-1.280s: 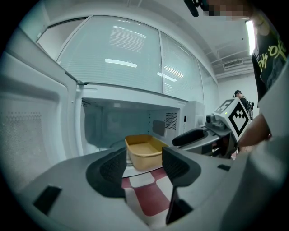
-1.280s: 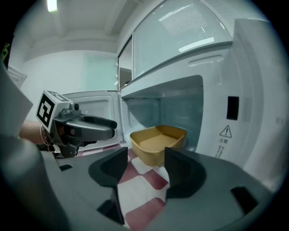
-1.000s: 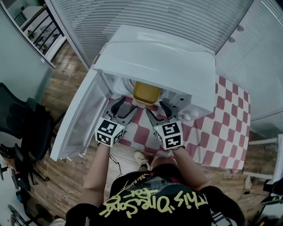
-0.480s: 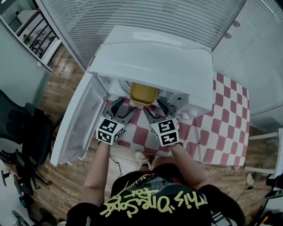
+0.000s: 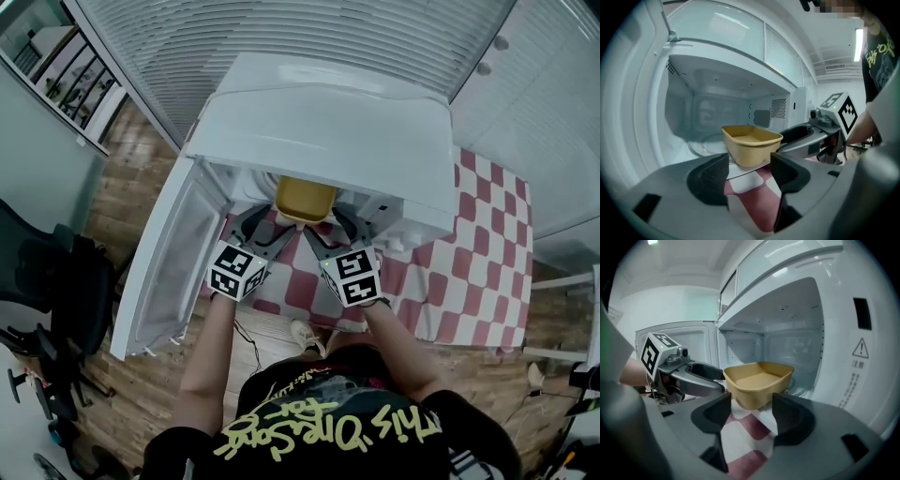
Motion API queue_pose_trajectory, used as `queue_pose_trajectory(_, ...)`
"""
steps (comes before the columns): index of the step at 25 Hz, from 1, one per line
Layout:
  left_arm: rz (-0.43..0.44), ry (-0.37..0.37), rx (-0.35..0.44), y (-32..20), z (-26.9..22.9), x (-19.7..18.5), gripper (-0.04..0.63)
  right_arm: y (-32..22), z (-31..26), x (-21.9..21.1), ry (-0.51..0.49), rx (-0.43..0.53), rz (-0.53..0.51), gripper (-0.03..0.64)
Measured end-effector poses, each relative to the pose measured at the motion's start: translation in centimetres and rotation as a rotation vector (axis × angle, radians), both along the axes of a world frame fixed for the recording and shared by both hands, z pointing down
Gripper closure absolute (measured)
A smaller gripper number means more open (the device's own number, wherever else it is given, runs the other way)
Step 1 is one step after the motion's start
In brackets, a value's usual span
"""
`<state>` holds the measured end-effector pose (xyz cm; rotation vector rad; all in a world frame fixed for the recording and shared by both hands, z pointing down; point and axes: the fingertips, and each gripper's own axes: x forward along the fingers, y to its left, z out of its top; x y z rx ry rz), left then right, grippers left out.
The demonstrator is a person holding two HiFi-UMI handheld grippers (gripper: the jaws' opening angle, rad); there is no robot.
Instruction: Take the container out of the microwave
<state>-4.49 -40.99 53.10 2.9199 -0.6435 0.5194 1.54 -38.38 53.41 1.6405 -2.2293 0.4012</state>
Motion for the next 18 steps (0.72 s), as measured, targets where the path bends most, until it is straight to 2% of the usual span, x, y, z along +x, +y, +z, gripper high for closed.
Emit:
queue_pose_trajectory(9, 0.049, 0.053, -0.019, -0.2, -0.6, 1.2, 0.331, -0.3, 0.1, -0.4, -0.011, -0.003, -0.005, 0.359)
queue_pose_trajectory(18, 0.01, 0.049, 0.007, -0.1, -0.5, 1.3, 0.348, -0.6, 0.0, -0.1, 0.001, 0.005, 0.026, 0.36)
